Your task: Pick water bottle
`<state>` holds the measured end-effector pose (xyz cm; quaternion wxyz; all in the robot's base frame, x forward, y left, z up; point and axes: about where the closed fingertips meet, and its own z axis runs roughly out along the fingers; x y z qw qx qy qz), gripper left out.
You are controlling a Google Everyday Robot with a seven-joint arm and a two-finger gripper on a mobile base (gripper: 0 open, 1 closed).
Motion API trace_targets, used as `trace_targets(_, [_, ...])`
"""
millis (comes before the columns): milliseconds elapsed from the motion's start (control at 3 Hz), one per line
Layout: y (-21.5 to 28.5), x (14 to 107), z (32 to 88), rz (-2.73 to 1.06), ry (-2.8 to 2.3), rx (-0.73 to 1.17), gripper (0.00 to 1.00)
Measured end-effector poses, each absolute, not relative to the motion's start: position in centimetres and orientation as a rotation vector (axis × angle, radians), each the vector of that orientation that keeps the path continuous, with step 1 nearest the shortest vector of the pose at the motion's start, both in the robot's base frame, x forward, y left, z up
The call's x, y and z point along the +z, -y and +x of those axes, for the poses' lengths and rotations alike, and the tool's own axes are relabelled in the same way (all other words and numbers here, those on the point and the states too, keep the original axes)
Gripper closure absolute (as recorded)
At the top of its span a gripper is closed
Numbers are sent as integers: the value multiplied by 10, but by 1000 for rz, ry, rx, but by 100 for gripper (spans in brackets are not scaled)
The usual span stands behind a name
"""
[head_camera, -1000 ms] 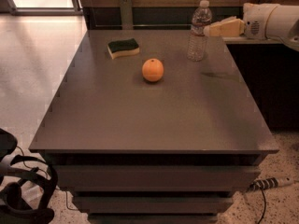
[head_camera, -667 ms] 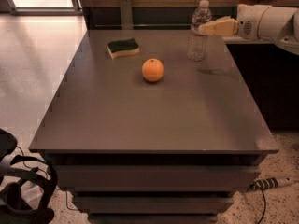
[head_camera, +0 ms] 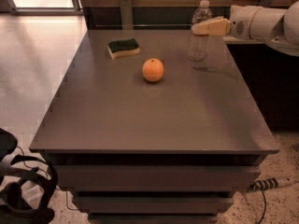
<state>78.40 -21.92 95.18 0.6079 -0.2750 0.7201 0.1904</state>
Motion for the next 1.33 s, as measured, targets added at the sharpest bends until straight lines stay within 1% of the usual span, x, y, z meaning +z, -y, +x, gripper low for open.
trace_targets(667, [195,939,795,-635,-1644,516,0])
trace_targets(1000, [195,939,795,-635,-1644,516,0])
trace_targets(1333, [192,938,796,-638,-1644,520,12])
